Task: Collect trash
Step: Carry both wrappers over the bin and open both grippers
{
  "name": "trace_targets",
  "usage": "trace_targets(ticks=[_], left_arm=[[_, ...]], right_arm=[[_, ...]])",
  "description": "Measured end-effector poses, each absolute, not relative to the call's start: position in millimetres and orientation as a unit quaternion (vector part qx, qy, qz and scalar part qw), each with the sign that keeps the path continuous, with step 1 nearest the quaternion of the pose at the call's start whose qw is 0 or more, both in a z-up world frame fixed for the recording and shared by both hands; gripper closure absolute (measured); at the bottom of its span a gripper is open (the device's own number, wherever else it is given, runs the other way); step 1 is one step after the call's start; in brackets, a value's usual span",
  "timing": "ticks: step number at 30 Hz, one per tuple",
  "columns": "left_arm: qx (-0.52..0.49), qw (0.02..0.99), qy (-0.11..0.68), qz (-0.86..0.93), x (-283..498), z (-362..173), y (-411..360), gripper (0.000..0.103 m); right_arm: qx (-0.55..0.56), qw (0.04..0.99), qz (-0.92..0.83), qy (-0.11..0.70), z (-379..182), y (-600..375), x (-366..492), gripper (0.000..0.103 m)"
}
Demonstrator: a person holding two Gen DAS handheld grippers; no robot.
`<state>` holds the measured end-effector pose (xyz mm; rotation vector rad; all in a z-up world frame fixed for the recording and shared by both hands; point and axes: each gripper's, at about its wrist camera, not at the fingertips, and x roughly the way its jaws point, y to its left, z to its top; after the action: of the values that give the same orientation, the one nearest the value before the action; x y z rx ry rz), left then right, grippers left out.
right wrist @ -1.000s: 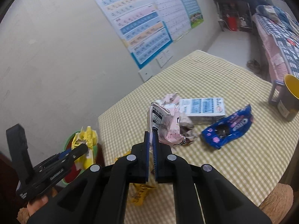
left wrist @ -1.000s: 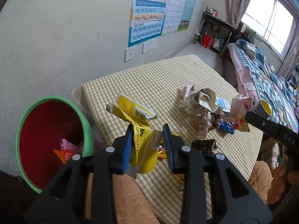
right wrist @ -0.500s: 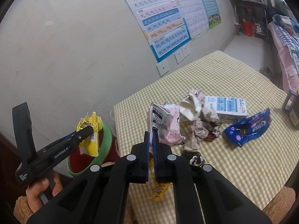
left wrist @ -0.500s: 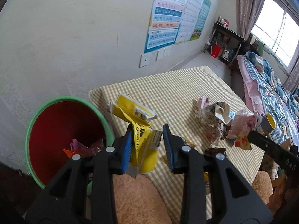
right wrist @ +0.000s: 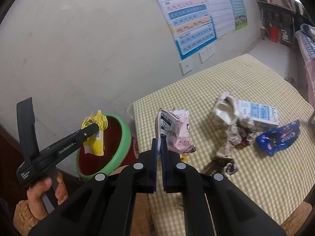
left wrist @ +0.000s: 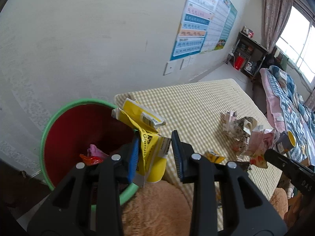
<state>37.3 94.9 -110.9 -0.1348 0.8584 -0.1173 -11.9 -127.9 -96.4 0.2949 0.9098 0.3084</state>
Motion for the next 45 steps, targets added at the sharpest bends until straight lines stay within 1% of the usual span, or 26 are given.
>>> trace_targets(ticks=[12,23,30,42,45], left_arm=[[-0.095,0.900,0.425,0.007,34.2,-125.1,159.8,0.072],[-0.116,0.894,0.432,0.036,29.1,-139.0,198.4,0.072],[-0.125,0.886,0.443,0.051,29.0,-150.3,216.0,0.072],[-0.137,0.877,0.458,0.056,30.7,-165.2,231.0,0.072],[-0.137,0.875,0.462,0.054,32.1,-168.1,231.2,0.072]], right_arm=[[0.109,0.860,0.217,0.449,-90.0,-65.7,7.8,0.099],[0.094,0.838,0.258,0.472,-95.8,-10.4,26.2,0.099],[0.101,0.821,0.286,0.484,-97.4,17.2,41.9,0.099],[0.080,0.807,0.309,0.497,-102.9,57.6,50.9,0.099],[0.082,0.806,0.306,0.501,-105.2,57.7,52.7,0.096]])
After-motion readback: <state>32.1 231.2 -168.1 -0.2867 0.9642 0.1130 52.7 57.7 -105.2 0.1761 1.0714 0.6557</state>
